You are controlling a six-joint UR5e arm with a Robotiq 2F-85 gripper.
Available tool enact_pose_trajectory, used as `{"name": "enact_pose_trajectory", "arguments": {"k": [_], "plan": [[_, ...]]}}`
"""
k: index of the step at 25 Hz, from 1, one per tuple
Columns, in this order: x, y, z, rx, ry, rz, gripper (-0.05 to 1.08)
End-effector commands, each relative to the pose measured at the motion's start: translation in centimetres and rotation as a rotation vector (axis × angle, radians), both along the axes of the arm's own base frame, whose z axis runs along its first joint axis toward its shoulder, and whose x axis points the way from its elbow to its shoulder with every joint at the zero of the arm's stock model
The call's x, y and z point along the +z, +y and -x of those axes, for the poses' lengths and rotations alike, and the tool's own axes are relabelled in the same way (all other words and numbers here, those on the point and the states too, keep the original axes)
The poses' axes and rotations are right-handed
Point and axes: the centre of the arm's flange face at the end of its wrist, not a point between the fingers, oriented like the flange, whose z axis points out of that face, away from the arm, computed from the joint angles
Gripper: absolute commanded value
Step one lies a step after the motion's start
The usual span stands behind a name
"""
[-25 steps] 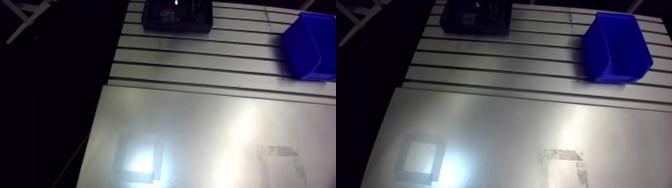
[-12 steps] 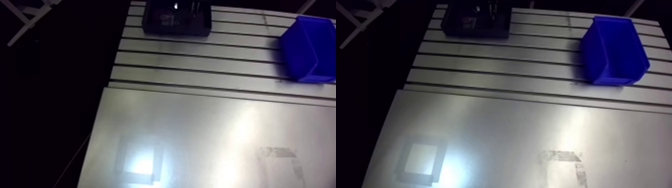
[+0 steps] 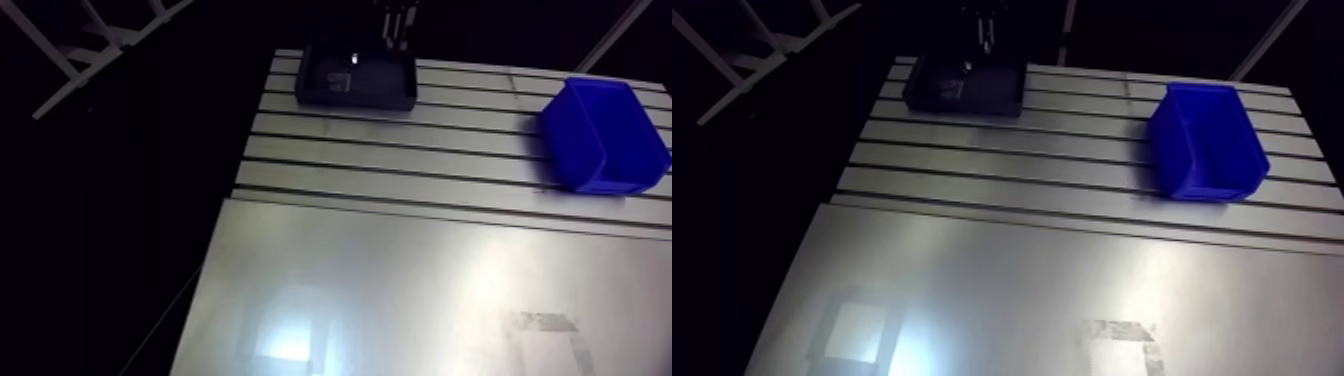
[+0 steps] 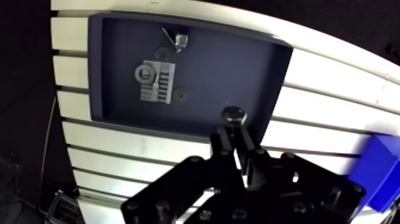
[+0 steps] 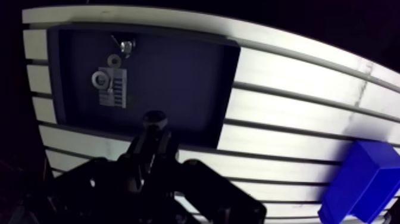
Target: Pick up the M10 bolt from the tray and put it into the blue bin.
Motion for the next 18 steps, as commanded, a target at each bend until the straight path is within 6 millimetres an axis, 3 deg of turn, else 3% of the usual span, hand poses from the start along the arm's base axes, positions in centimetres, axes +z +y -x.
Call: {"name": "enact_pose_trajectory", "arguments": {"k": [1,7,15,18], "plan": [[4.9,0.2,-1.9,0.025,0.023,0.007,1.06],[9.1,1.1,-4.8,0.092,0.041,0.013,1.06],[13.4,6.5,-8.7,0.221,0.067,-0.003,1.06],[14.7,7.7,-10.1,0.269,0.055,0.003,1.05]]}}
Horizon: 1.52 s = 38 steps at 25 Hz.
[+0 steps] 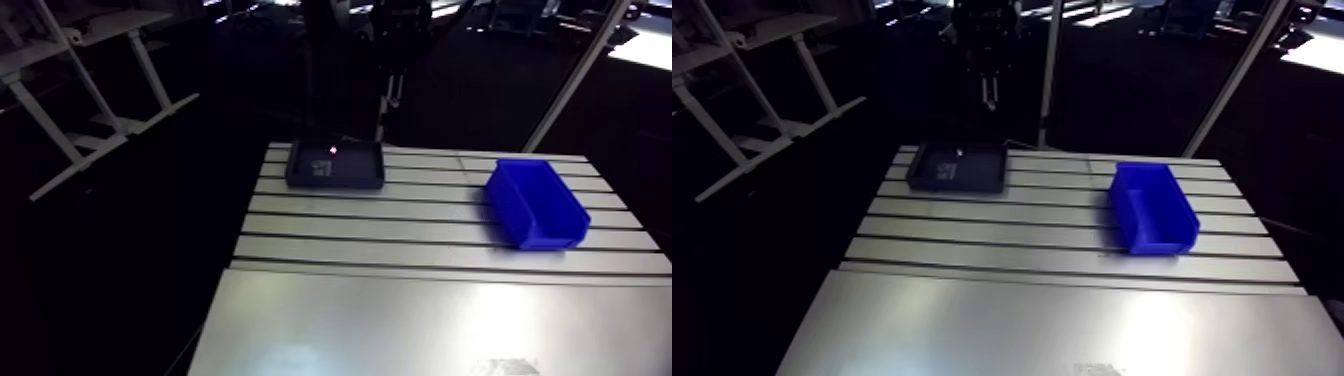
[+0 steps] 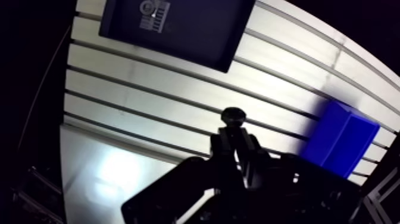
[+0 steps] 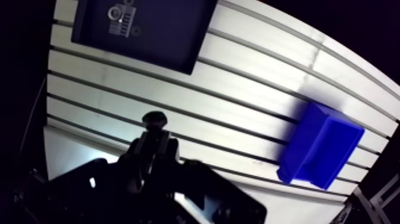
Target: Pick up the M10 bolt from the tray and put it into the blue bin.
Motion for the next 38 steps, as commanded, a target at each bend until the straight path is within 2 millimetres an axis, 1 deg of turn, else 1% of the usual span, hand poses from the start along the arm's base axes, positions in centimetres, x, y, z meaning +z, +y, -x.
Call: {"name": "enact_pose_trajectory", "arguments": {"k": [1,3,4,6,9,12,14,15,16,19,20,21,22,25,27,30,33,34,37,38], "plan": [[3.6,3.4,-3.6,0.12,-0.001,-0.001,1.05],[4.5,4.7,-5.1,0.166,0.003,0.003,1.05],[4.7,5.8,-5.5,0.187,0.003,0.003,1.05],[5.2,8.0,-6.2,0.236,0.008,0.011,1.05],[5.6,10.6,-7.0,0.324,0.012,0.021,1.05],[5.7,12.0,-7.2,0.456,0.008,0.034,1.05],[6.4,12.8,-7.8,0.551,0.017,0.035,1.05],[6.5,13.9,-8.0,0.591,0.018,0.038,1.05],[6.3,15.2,-8.1,0.627,0.015,0.042,1.05],[6.0,16.0,-8.0,0.74,0.013,0.051,1.05],[6.1,16.7,-8.0,0.772,0.017,0.056,1.05],[5.8,18.0,-8.1,0.803,0.013,0.063,1.05],[5.8,18.7,-8.2,0.833,0.011,0.067,1.05],[5.4,20.0,-7.8,0.937,0.014,0.073,1.05],[5.2,21.3,-7.6,0.98,0.018,0.072,1.05],[4.6,22.5,-7.3,1.054,0.01,0.084,1.05],[4.1,23.6,-7.4,1.098,0.007,0.091,1.05],[3.7,23.8,-7.5,1.12,0.002,0.099,1.05],[3.0,25.4,-7.5,1.157,0.006,0.097,1.05],[2.7,25.6,-7.5,1.173,0.007,0.097,1.05]]}}
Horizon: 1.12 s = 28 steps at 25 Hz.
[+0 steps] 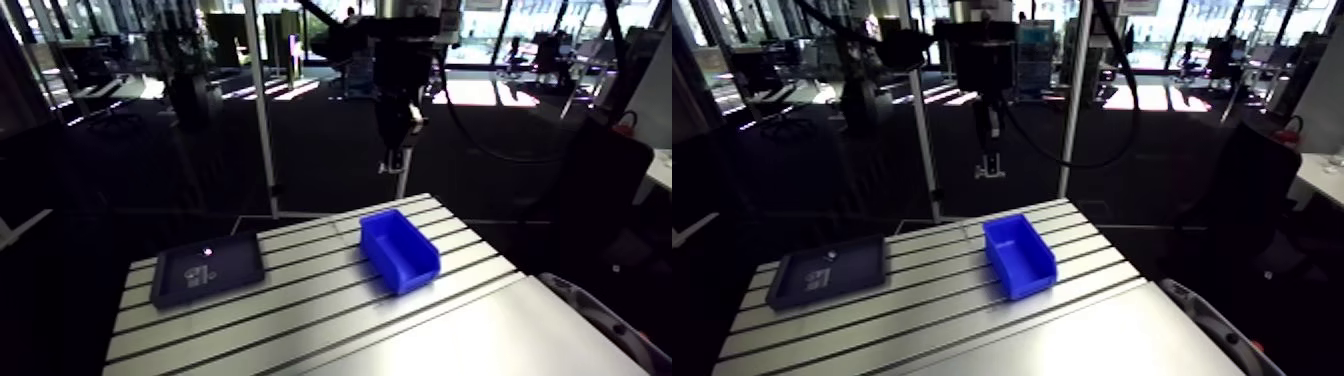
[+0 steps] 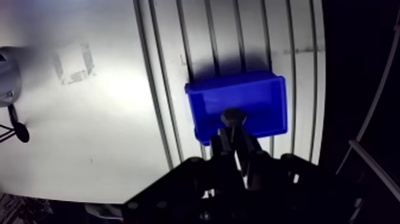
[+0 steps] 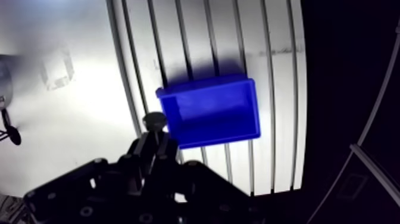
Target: Pick up the M10 bolt from the tray and put it into the blue bin.
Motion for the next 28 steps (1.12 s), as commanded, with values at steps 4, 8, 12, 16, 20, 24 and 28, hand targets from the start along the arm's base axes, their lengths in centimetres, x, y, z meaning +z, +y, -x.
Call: {"name": "enact_pose_trajectory", "arguments": {"k": [4,8,12,16,20,24,28], "plan": [[-2.3,3.1,0.1,0.113,0.006,0.004,1.05],[-3.3,4.0,-0.1,0.121,0.019,-0.001,1.05],[-4.7,4.2,-0.2,0.122,0.024,-0.004,1.05],[-6.0,4.0,-0.3,0.122,0.042,-0.016,1.05],[-8.1,4.2,0.0,0.119,0.038,-0.017,1.05],[-9.9,4.5,0.4,0.118,0.024,-0.018,1.05],[-11.3,5.0,0.9,0.115,0.018,-0.034,1.05]]}}
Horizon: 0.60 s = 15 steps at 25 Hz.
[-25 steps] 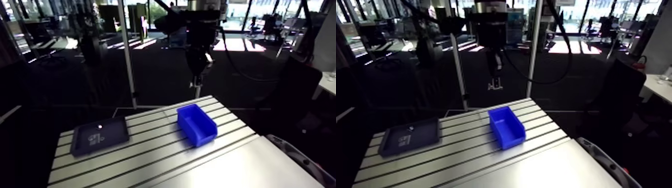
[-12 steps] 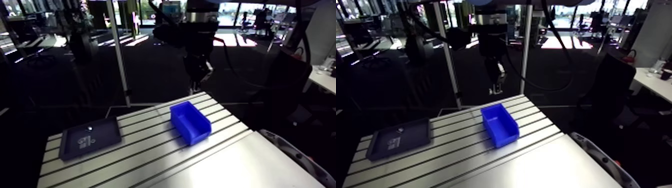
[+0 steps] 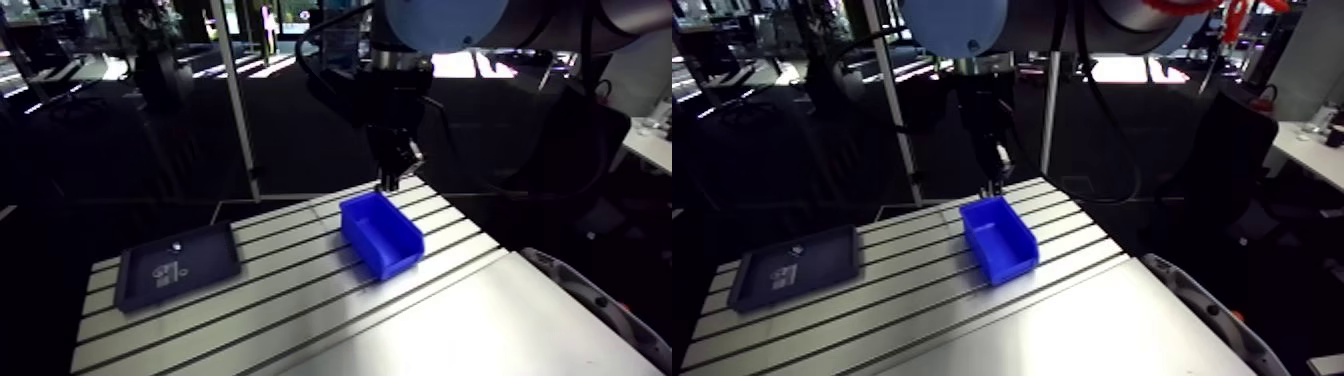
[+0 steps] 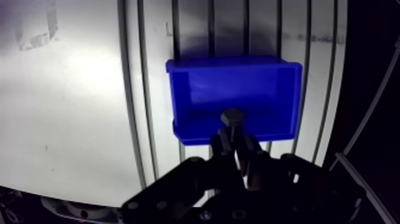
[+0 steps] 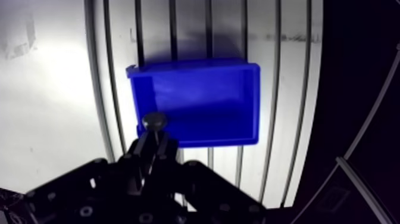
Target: Pick up the M10 bolt from the tray and put it into the blue bin.
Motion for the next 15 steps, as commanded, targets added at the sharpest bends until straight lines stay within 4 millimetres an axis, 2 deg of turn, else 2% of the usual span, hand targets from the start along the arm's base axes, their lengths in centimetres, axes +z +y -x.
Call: {"name": "enact_pose_trajectory", "arguments": {"k": [1,5,15], "plan": [[-2.4,0.5,0.7,-0.002,-0.008,-0.017,1.05],[-3.2,0.6,0.9,-0.013,-0.009,-0.018,1.05],[-7.5,1.0,2.4,-0.039,-0.032,-0.009,1.05]]}}
